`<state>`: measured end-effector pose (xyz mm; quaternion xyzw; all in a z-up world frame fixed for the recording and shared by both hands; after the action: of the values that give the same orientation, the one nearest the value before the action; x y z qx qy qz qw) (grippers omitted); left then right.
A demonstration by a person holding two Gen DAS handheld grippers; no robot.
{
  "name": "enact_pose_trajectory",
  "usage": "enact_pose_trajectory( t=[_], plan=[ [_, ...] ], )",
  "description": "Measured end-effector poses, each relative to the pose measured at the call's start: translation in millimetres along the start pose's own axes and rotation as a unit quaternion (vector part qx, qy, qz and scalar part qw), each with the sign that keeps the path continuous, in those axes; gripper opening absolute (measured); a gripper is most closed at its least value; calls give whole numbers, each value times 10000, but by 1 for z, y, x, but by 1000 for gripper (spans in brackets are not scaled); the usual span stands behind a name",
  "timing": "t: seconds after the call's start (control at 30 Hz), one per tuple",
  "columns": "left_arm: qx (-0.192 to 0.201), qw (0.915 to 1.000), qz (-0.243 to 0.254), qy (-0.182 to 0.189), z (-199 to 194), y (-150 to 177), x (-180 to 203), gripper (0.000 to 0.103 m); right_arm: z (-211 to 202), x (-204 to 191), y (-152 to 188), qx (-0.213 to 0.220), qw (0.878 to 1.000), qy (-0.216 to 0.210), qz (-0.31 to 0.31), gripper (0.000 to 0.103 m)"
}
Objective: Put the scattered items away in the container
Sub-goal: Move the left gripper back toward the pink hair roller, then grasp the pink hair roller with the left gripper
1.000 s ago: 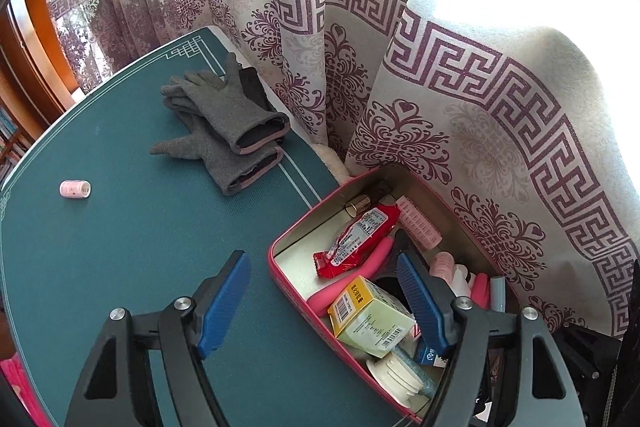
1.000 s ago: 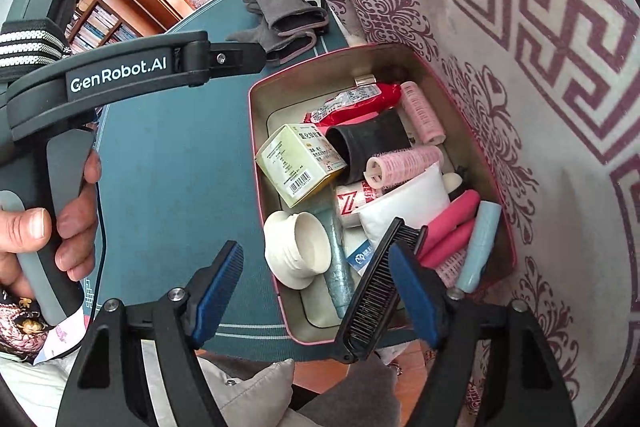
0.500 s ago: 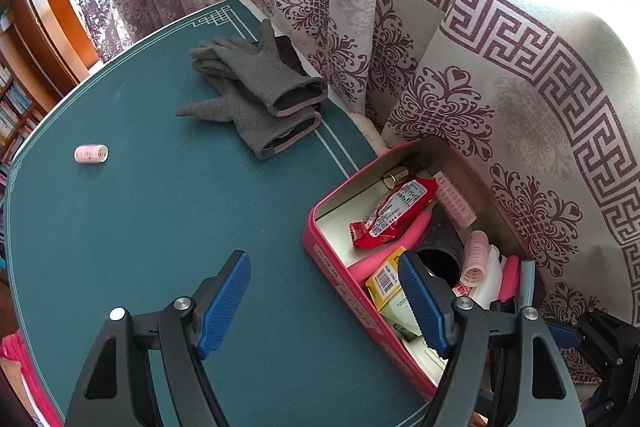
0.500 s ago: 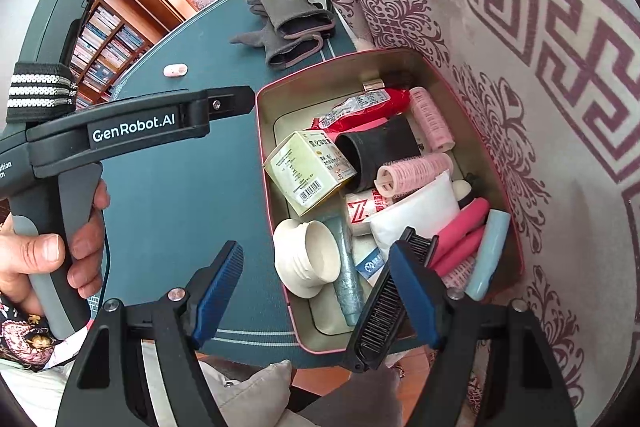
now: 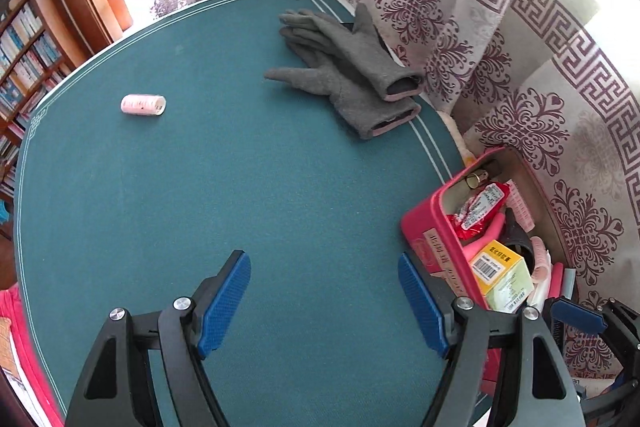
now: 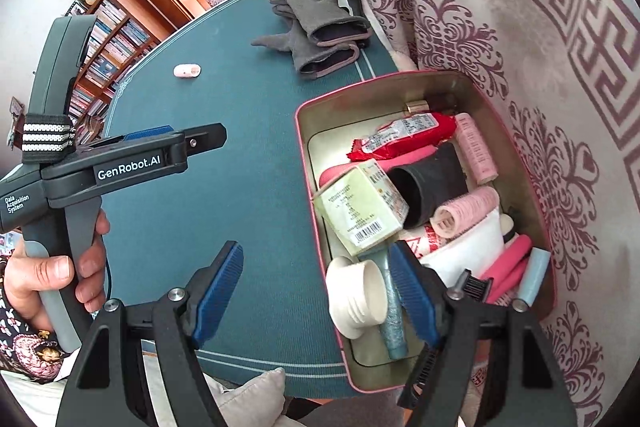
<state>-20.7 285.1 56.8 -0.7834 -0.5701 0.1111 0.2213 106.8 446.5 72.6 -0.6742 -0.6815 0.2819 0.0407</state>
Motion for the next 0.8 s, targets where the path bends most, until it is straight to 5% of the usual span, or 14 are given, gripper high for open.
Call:
enact_pose_trajectory(
  t=[0.43,0.8],
  plan=[
    [190,9949,-786,-596,19,-34,-160,78,47,-61,-6,-310,9985,109,-449,79],
    [264,9965,-140,-777,92,-107,-238,78,52,-39,17,-517,9948,855,169,79]
  ],
)
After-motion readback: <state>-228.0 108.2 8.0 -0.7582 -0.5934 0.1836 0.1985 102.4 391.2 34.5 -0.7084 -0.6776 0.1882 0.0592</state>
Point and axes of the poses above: each gripper's, at about its wrist camera, not at the fingertips, and z roughly the way its jaws point, x to its right, y to its underside, the point moved 8 cm from there along z, roughly the way its jaws point, and after that the axes turned 8 degrees about x, right-handed, at the moved point
